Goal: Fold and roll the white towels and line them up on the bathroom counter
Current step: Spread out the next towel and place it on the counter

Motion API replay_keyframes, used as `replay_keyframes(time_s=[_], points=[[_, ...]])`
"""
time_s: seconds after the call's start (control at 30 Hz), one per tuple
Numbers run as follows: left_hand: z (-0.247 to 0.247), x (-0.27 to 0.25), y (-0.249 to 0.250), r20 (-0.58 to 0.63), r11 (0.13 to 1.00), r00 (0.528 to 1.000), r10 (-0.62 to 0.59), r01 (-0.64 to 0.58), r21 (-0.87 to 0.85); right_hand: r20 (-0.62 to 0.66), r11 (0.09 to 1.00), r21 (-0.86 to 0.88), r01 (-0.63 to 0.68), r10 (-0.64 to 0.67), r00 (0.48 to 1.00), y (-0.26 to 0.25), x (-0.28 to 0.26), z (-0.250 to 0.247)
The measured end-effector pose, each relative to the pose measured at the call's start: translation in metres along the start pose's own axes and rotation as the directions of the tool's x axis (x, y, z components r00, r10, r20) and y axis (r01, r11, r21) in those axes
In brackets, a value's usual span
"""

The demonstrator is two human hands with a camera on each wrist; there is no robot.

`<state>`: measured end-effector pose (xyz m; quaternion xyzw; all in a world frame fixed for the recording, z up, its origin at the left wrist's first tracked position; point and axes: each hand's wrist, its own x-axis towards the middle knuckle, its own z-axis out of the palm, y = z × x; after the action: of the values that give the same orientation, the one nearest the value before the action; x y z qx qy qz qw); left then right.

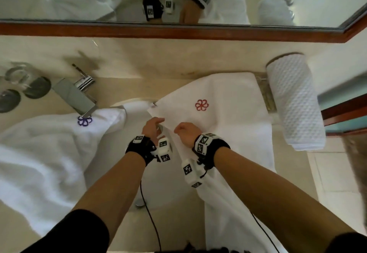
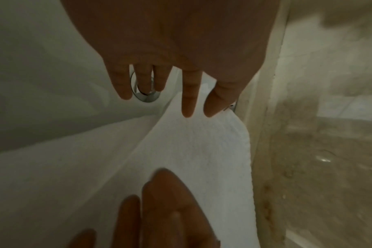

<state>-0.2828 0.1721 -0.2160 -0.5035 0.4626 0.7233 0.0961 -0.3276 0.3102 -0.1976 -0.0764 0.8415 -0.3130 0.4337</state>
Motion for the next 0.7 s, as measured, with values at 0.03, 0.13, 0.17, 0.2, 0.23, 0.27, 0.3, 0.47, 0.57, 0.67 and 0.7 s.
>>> replay_keyframes(time_s=[0.03, 0.13, 0.17, 0.2, 0.23, 0.27, 0.3, 0.47, 0.57, 0.67, 0.7], points=[[-0.002, 0.004, 0.0, -0.004, 0.999, 1.0, 0.017, -0.017, -0.033, 0.029, 1.0, -0.021, 0.004, -0.003, 1.0, 0.0, 0.002, 0.002], [-0.008, 0.006, -0.002, 0.051, 0.991, 0.999, 0.015, -0.009, -0.132, 0.109, 0.996, -0.082, 0.015, -0.006, 0.994, 0.001, 0.004, 0.004], [-0.008, 0.001, -0.002, 0.048, 0.988, 0.998, 0.026, -0.018, -0.151, 0.125, 0.994, -0.104, 0.019, -0.005, 0.992, 0.0, 0.002, 0.003], [-0.008, -0.003, -0.002, 0.036, 0.985, 0.998, 0.046, -0.039, -0.17, 0.125, 0.992, -0.121, 0.022, -0.006, 0.992, -0.002, 0.001, 0.002], [-0.007, -0.007, -0.002, 0.032, 0.982, 0.997, 0.064, -0.057, -0.181, 0.112, 0.991, -0.128, 0.028, -0.013, 0.994, -0.003, -0.001, 0.001], [-0.006, -0.011, -0.001, 0.039, 0.975, 0.995, 0.091, -0.081, -0.208, 0.092, 0.993, -0.113, 0.039, -0.028, 0.995, -0.005, -0.003, 0.001], [-0.004, -0.016, 0.003, 0.054, 0.969, 0.992, 0.111, -0.096, -0.229, 0.063, 0.995, -0.077, 0.06, -0.055, 0.997, -0.008, -0.006, 0.0], [0.008, -0.052, 0.03, 0.068, 0.949, 0.968, 0.243, -0.223, -0.221, -0.143, 0.972, 0.005, 0.233, -0.23, 0.963, -0.032, -0.024, -0.005], [0.026, -0.083, 0.048, 0.174, 0.947, 0.938, 0.299, -0.27, -0.171, -0.279, 0.921, 0.255, 0.294, -0.221, 0.934, -0.042, -0.039, -0.019], [0.054, -0.117, 0.062, 0.282, 0.94, 0.898, 0.339, -0.334, -0.066, -0.391, 0.849, 0.409, 0.334, -0.167, 0.905, -0.05, -0.053, -0.044], [0.062, -0.126, 0.066, 0.313, 0.929, 0.878, 0.361, -0.367, -0.044, -0.434, 0.853, 0.398, 0.338, -0.15, 0.889, -0.052, -0.059, -0.055]])
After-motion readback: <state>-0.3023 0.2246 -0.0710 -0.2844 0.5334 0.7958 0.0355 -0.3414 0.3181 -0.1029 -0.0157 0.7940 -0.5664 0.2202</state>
